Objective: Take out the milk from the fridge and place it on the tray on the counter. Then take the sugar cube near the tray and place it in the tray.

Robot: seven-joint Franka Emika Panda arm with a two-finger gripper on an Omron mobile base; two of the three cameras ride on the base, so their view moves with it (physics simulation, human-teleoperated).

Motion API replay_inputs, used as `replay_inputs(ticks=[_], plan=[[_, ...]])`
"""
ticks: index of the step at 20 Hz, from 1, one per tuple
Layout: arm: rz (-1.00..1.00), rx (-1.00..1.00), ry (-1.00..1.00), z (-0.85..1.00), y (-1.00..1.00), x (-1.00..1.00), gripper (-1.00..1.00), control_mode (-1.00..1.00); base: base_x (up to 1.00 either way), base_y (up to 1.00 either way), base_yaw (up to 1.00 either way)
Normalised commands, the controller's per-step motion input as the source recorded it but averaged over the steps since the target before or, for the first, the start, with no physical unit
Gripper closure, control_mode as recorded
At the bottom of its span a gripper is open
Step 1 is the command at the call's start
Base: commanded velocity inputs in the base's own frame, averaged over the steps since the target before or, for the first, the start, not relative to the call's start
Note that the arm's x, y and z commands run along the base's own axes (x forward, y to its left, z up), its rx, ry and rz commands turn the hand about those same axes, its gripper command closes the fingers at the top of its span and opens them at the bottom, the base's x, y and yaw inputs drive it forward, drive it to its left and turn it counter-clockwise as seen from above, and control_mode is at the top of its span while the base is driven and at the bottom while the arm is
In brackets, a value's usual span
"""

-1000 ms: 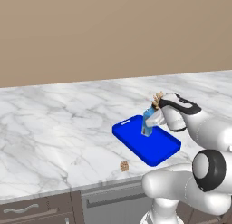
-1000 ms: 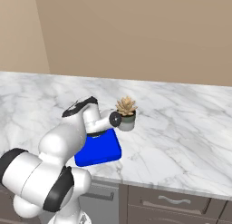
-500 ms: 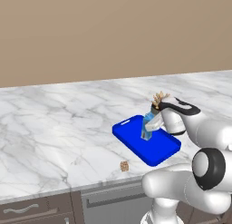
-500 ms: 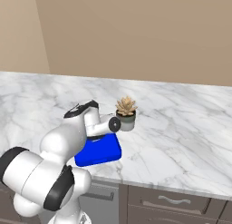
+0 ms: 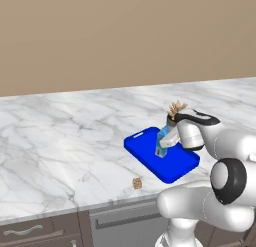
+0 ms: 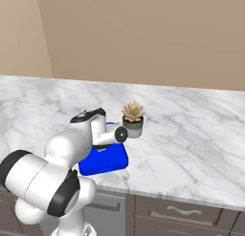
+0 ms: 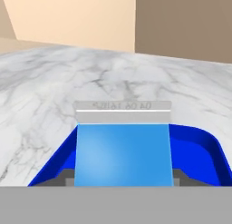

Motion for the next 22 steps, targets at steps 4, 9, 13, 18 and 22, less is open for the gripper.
replay_inputs(ticks=[4, 9, 13, 18, 22], plan=[[0.00, 0.00, 0.00, -0.14, 0.00, -0.03, 1.00, -1.00, 0.00, 0.00, 0.00], [0.00, 0.00, 0.00, -0.13, 0.00, -0.02, 1.00, -1.00, 0.00, 0.00, 0.00], [0.00, 0.00, 0.00, -0.14, 0.01, -0.11, -1.00, -1.00, 0.00, 0.00, 0.00], [0.00, 0.00, -0.06, 0.00, 0.00, -0.19, -1.00, -1.00, 0.00, 0.00, 0.00], [0.00, 0.00, -0.09, 0.09, 0.00, -0.08, -1.00, -1.00, 0.00, 0.00, 0.00]])
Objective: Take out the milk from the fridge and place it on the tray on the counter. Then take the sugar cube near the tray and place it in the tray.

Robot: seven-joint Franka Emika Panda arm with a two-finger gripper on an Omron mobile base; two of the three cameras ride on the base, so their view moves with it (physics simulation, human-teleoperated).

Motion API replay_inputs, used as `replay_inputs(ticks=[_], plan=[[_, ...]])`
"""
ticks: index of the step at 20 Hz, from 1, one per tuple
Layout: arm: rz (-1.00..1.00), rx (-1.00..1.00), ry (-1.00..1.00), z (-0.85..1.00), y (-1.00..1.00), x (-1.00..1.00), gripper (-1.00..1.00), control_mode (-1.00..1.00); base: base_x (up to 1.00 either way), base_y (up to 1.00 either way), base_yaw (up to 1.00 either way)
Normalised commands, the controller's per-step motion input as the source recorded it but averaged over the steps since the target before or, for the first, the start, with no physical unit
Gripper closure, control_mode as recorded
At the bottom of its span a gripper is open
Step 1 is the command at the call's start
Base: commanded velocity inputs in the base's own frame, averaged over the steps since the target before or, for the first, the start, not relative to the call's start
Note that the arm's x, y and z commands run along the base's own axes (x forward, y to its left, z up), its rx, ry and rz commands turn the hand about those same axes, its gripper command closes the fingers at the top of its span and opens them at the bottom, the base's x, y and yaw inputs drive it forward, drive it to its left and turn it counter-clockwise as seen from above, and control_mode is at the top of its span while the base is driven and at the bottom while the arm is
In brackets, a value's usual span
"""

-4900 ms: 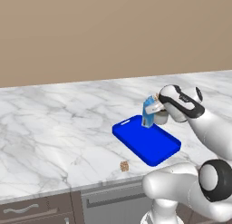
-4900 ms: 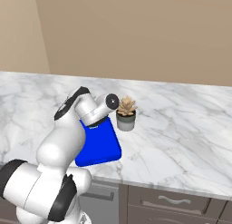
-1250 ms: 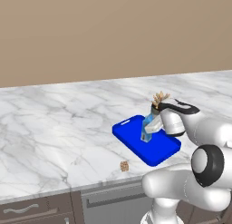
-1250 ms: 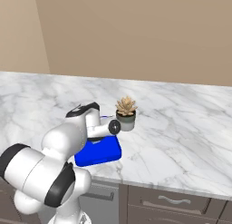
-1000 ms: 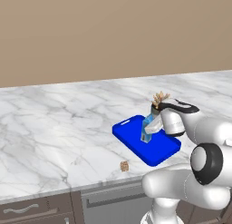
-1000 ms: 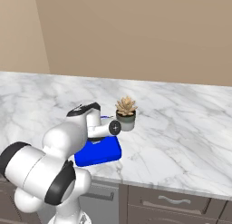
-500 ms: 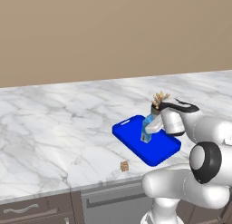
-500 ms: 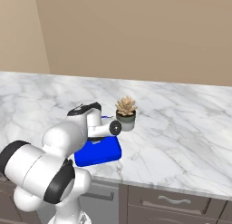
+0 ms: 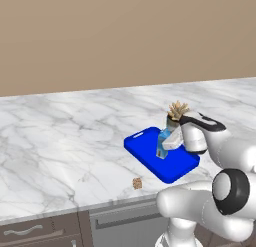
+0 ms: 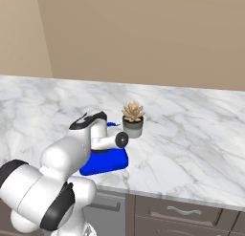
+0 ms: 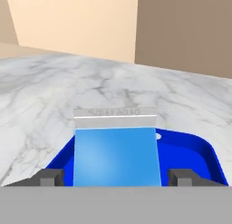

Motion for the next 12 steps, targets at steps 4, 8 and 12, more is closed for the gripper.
replay_inputs(ticks=[4, 8, 12], plan=[[0.00, 0.00, 0.00, 0.25, 0.00, 0.00, -1.00, -1.00, 0.00, 0.00, 0.00], [0.00, 0.00, 0.00, 0.41, 0.00, 0.00, -1.00, -1.00, 0.00, 0.00, 0.00], [0.00, 0.02, 0.00, 0.66, 0.00, -0.11, -1.00, -1.00, 0.00, 0.00, 0.00]])
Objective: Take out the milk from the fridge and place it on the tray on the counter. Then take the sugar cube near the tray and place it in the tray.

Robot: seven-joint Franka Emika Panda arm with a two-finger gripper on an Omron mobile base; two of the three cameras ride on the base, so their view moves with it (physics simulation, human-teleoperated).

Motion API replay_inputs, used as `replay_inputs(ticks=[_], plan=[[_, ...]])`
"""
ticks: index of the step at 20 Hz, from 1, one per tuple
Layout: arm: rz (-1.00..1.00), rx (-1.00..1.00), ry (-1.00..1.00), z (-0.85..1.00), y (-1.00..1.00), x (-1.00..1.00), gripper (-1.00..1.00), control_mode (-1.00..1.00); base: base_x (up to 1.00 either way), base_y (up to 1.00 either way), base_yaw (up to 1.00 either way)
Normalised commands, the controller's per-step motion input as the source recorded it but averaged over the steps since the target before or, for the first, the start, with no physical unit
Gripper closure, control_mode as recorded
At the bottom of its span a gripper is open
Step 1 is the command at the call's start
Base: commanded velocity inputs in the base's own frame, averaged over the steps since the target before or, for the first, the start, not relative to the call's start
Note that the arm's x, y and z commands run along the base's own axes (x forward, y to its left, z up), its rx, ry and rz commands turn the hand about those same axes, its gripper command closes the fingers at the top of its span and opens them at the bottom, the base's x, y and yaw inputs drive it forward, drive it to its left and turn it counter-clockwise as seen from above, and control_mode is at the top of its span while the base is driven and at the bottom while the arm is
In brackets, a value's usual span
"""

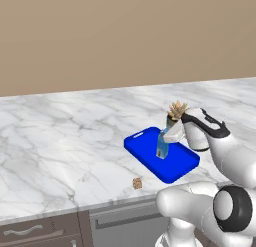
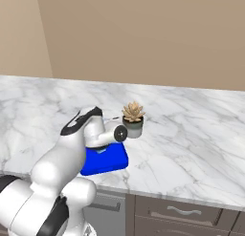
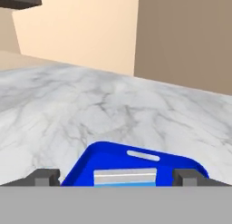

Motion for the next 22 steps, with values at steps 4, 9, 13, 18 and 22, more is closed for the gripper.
replay_inputs(ticks=[4, 9, 13, 18, 22], plan=[[-0.03, 0.00, 0.08, 0.81, 0.01, -0.22, -1.00, -1.00, 0.00, 0.00, 0.00], [-0.09, 0.00, 0.08, 0.99, 0.00, -0.40, -1.00, -1.00, 0.00, 0.00, 0.00], [-0.11, 0.00, 0.08, 0.94, 0.00, -0.53, -1.00, -1.00, 0.00, 0.00, 0.00], [-0.03, 0.00, 0.04, 0.81, 0.06, -0.63, -1.00, -1.00, 0.00, 0.00, 0.00], [-0.06, 0.00, 0.26, 0.41, 0.38, -0.61, -1.00, -1.00, 0.00, 0.00, 0.00]])
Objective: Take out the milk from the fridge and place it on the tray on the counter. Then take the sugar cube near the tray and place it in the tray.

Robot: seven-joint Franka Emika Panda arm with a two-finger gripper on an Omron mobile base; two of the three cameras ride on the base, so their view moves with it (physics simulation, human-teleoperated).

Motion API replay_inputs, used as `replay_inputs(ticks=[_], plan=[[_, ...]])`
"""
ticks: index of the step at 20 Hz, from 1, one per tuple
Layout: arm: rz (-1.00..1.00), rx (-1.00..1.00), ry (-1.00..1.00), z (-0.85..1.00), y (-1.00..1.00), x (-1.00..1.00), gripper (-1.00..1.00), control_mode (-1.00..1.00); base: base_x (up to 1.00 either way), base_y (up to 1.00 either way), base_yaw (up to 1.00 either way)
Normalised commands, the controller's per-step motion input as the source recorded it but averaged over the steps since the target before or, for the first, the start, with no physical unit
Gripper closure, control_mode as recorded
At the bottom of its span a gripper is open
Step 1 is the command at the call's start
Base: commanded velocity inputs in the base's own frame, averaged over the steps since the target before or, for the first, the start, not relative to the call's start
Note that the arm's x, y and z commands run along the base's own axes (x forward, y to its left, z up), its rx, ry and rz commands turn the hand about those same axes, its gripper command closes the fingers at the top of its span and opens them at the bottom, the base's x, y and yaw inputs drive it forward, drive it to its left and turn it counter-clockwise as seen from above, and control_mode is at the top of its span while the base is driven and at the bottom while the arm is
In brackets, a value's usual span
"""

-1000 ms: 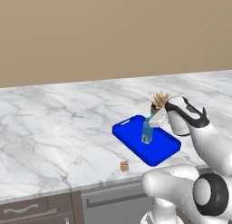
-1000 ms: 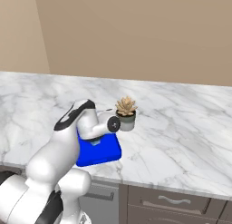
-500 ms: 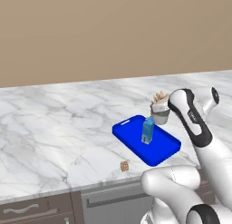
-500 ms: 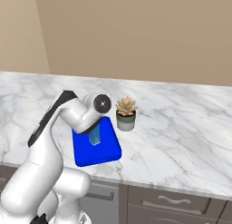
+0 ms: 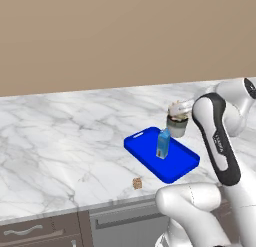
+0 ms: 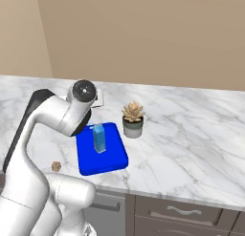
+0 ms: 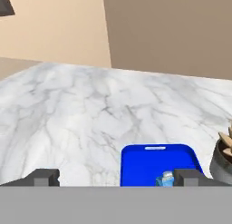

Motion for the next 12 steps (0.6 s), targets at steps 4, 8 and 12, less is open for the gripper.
replay_inputs(ticks=[4, 8, 12], plan=[[-0.18, 0.02, 0.14, 0.06, 0.65, -0.96, -1.00, -1.00, 0.00, 0.00, 0.00], [-0.22, 0.01, 0.22, 0.02, 0.49, -0.87, -1.00, -1.00, 0.00, 0.00, 0.00], [-0.19, 0.00, 0.25, -0.01, 0.44, -0.72, -1.00, -1.00, 0.00, 0.00, 0.00]])
